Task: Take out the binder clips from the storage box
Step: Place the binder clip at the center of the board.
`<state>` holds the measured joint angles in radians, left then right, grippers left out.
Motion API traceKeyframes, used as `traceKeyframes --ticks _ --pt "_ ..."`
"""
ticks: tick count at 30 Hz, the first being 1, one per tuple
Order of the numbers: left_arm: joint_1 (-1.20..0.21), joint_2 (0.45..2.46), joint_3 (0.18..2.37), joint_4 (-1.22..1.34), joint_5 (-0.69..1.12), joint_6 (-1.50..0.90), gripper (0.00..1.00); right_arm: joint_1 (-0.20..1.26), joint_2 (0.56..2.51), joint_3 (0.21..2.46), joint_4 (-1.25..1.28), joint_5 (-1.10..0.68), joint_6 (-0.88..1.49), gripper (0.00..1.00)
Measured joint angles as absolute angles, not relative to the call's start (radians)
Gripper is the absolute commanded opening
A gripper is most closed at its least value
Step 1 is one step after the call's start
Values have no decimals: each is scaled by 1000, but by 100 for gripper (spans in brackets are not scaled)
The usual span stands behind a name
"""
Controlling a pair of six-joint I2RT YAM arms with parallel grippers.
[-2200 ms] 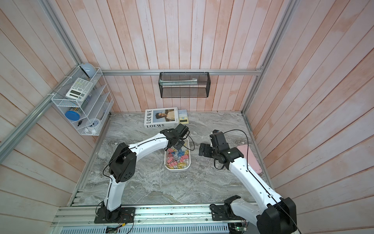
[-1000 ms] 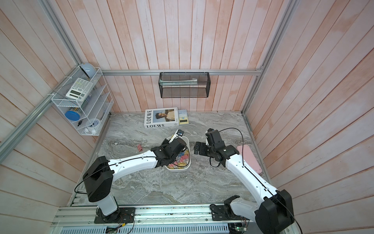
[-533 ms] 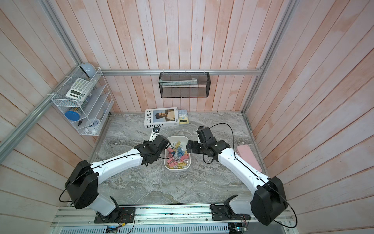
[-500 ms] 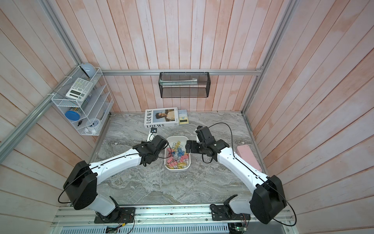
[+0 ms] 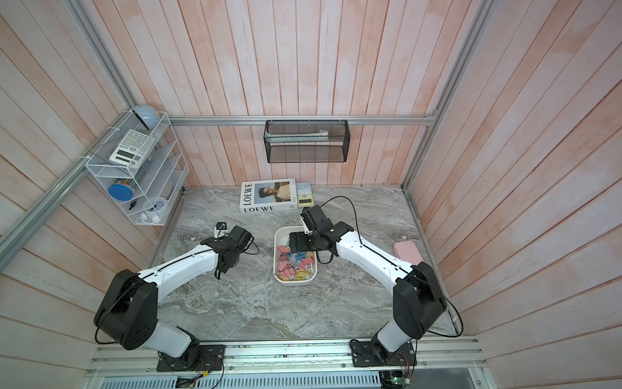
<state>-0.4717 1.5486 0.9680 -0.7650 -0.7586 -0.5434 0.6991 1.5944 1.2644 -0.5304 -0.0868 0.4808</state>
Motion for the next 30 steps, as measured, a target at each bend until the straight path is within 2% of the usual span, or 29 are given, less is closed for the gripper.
traceKeyframes --ticks 2,4,7,9,11,12,13,14,16,17,23,30 --pt "-461 1579 983 -780 -743 -543 6 709 1620 1282 -531 -90 480 91" --pt "-451 1611 997 -792 -728 -545 21 716 1638 1292 -532 -96 478 88" --pt "-443 1643 1010 -801 -712 -544 33 722 1660 1298 -532 -108 479 83" --pt "-443 1647 1010 -805 -702 -545 46 722 1671 1299 -533 -116 478 81" --pt "-443 1645 1012 -808 -687 -543 48 723 1678 1299 -537 -123 478 77" --pt "-443 1643 1013 -808 -679 -543 56 724 1681 1299 -538 -128 479 75" --pt "-443 1639 1013 -809 -670 -545 58 726 1682 1299 -541 -131 478 72" --pt "-443 1630 1014 -807 -658 -546 65 728 1684 1299 -543 -135 479 69" --pt "-443 1604 1015 -808 -632 -545 85 735 1685 1299 -545 -141 476 65" --pt "-443 1584 1016 -804 -618 -543 98 740 1686 1299 -546 -143 475 60" --pt "-443 1413 1019 -746 -500 -547 100 770 1705 1299 -551 -171 468 43" --pt "-443 1330 1035 -707 -427 -558 100 826 1731 1299 -561 -208 464 40"
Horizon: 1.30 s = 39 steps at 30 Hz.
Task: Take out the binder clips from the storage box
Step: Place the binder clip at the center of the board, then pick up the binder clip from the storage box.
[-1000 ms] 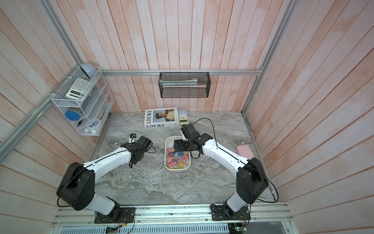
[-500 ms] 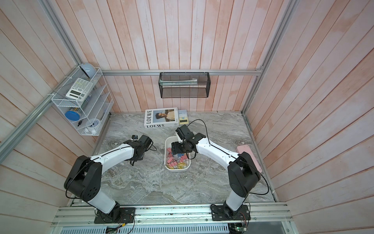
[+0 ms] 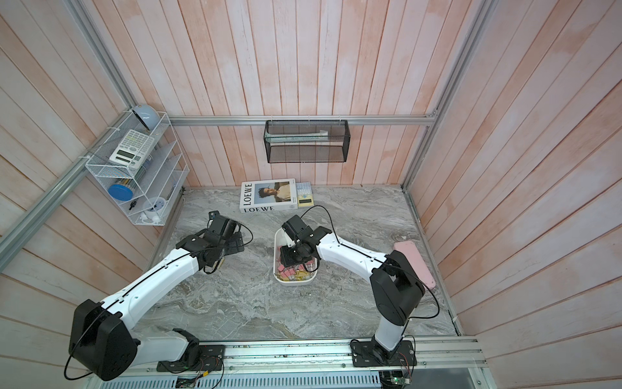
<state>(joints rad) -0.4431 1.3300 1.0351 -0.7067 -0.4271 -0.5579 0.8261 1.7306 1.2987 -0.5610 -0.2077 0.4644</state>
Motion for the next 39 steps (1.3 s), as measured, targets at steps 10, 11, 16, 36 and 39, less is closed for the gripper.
traceKeyframes --ticks 10,11,16,36,39 --pt "-443 1311 1036 -707 -414 -562 100 914 1741 1299 -582 -259 422 34" --pt "-443 1306 1036 -707 -414 -562 100 917 1748 1299 -584 -260 419 33" --pt "-443 1292 1036 -707 -411 -562 100 918 1783 1301 -609 -253 410 25" --pt "-443 1264 1032 -711 -400 -562 100 887 1865 1453 -768 -177 365 0" --pt "-443 1264 1032 -711 -399 -562 100 886 1851 1454 -771 -181 366 0"
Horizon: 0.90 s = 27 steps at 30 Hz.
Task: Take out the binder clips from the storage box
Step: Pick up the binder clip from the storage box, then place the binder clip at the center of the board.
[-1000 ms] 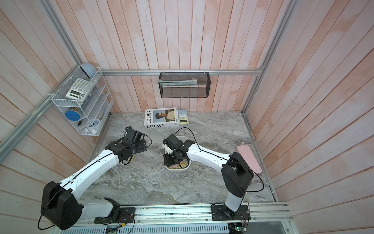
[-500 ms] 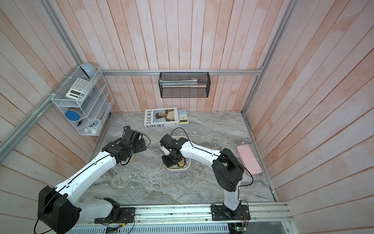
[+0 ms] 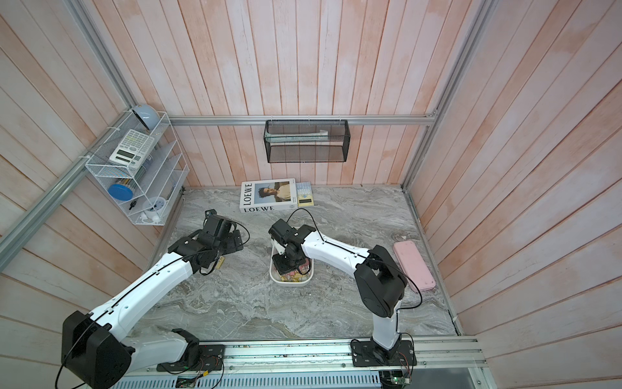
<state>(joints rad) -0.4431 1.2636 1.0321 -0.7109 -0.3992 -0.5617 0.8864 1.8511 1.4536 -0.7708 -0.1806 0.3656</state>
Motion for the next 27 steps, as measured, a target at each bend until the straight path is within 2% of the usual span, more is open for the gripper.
traceKeyframes --ticks 17,22,27 --pt "-443 1256 1084 -711 -410 -562 100 805 1697 1500 -727 -285 404 0" --pt "-443 1187 1086 -721 -470 -570 100 811 1743 1560 -685 -336 430 0" --pt "-441 1065 1082 -729 -533 -588 100 841 1869 1668 -631 -373 450 0"
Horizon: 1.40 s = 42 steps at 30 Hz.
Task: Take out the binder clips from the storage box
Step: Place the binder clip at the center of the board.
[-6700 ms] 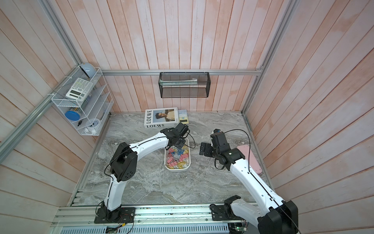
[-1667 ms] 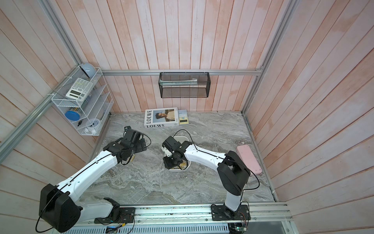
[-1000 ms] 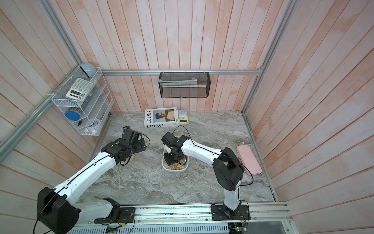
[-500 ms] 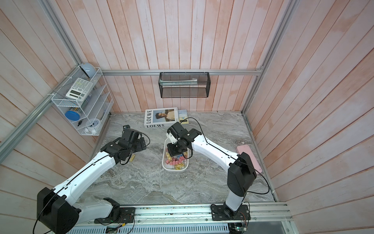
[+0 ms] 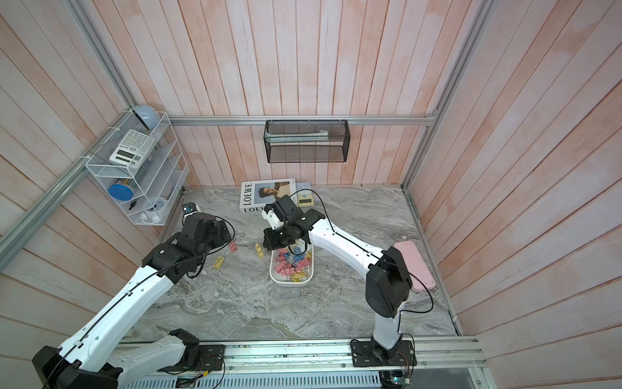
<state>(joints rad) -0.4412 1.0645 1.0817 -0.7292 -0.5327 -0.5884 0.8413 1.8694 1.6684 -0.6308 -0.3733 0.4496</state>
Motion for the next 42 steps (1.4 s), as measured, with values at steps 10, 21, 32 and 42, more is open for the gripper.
traceKeyframes --ticks 10,21,32,42 --pt "-434 999 1066 -794 -558 -599 100 844 1956 1689 -577 -377 494 0" --pt "-434 1068 1029 -748 -547 -589 100 622 1597 1336 -542 -307 534 0" --pt "-433 1197 1045 -694 -460 -566 100 353 1402 1064 -515 -274 554 0" --pt "-433 1221 1058 -692 -392 -556 100 287 1492 978 -423 -271 574 0"
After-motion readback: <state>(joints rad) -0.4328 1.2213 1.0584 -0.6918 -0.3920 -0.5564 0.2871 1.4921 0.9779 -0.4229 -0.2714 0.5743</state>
